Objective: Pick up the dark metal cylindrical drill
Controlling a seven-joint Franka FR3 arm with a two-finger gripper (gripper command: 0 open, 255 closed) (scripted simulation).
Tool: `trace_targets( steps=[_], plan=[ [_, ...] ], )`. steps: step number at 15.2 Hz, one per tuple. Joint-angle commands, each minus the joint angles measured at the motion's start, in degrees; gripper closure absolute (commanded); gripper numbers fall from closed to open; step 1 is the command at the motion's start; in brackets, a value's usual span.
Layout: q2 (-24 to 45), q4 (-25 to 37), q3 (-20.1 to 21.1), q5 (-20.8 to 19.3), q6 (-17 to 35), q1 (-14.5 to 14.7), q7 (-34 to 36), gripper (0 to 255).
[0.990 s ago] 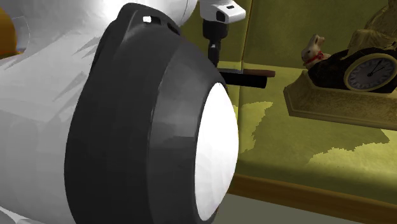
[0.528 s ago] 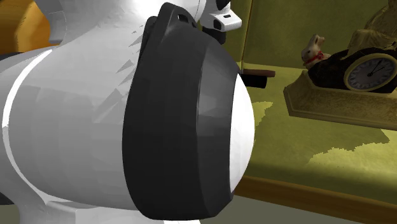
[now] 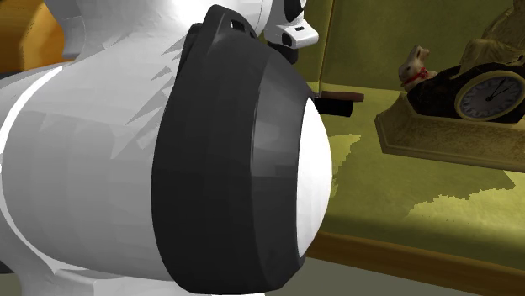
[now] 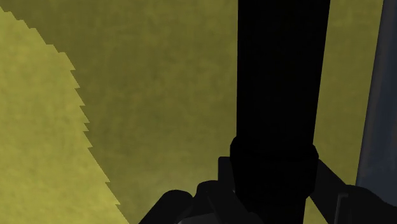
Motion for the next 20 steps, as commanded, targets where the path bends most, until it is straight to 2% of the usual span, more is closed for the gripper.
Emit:
trace_targets(
  steps=[1,5,20],
  plan=[
    [0.0,-0.1,0.0,0.0,0.0,0.0,0.0,255],
    [0.1,0.0,0.0,0.0,0.0,0.0,0.0,255],
    [4.0,14.6,1.0,-2.9,-11.7,-0.8,2.0,255]
  ],
)
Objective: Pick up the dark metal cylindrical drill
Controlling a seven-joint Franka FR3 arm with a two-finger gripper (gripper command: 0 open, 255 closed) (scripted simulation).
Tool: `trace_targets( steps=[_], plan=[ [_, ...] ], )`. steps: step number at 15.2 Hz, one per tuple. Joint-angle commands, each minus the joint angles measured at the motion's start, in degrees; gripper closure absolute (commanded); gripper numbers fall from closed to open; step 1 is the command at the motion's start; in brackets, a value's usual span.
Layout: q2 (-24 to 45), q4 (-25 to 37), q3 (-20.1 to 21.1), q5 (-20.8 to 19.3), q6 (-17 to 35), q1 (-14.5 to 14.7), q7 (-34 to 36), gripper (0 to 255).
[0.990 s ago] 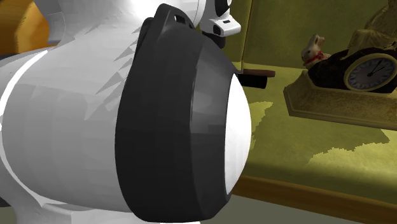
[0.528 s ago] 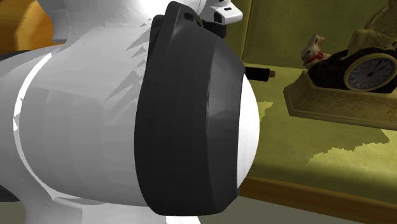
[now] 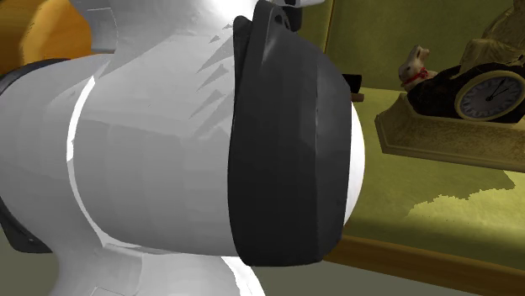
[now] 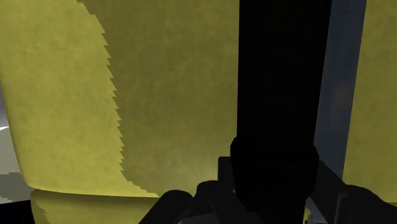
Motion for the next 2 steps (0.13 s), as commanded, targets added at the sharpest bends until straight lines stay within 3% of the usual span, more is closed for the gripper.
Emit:
trace_targets(
  steps=[1,2],
  plan=[
    [0.4,1.3,0.2,-0.3,-1.0,0.0,0.2,255],
    [0.4,1.3,0.1,-0.3,-1.0,0.0,0.2,255]
  ],
)
